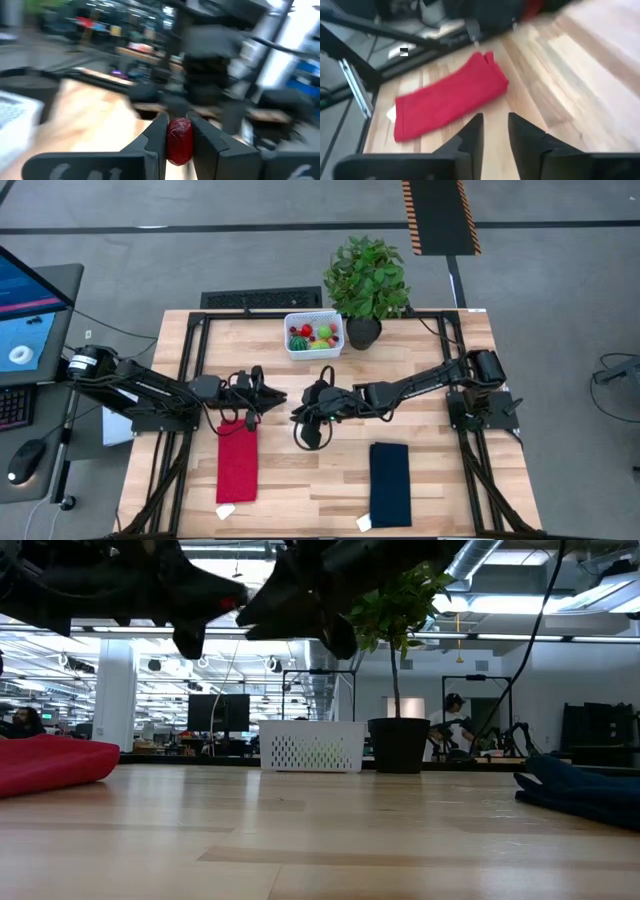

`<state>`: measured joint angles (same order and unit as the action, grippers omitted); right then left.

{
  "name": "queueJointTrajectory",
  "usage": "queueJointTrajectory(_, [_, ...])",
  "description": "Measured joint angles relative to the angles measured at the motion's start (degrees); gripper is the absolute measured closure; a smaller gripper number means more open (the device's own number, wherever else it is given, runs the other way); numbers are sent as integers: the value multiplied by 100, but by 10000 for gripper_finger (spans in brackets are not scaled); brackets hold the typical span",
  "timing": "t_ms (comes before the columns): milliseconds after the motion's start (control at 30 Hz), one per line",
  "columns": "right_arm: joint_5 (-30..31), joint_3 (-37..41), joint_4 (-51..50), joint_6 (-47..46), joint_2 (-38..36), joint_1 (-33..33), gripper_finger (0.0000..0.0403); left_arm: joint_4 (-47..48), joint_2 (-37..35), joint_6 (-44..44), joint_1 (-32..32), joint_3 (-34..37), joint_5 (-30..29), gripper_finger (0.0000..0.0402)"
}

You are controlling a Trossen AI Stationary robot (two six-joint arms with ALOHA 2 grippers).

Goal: Pick and placing Produce into tupperware
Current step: Put the red cherry into the white basket

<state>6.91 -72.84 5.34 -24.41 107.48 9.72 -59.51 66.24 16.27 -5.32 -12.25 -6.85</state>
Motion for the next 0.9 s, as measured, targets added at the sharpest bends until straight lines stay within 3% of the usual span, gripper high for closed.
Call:
queueJointTrajectory(133, [20, 2, -450, -185, 2, 202, 259, 114, 0, 129, 226, 0, -534, 345])
queueJointTrajectory(267, [274, 2, -833, -368, 2, 465, 234, 561, 2, 203, 829, -219, -340, 329])
queueJointTrajectory(600, [1371, 2, -1087, -429, 2, 1254, 224, 3629, 678, -104, 2433, -2100, 114, 334])
queueJointTrajectory(733, [1658, 2, -1284, -424, 2, 1375, 232, 3956, 1312, -426, 3152, -2681, 731, 350])
queueJointTrajectory(900, [1807, 2, -1459, -421, 2, 1471, 239, 4036, 2347, 165, 3778, -3374, 1523, 350])
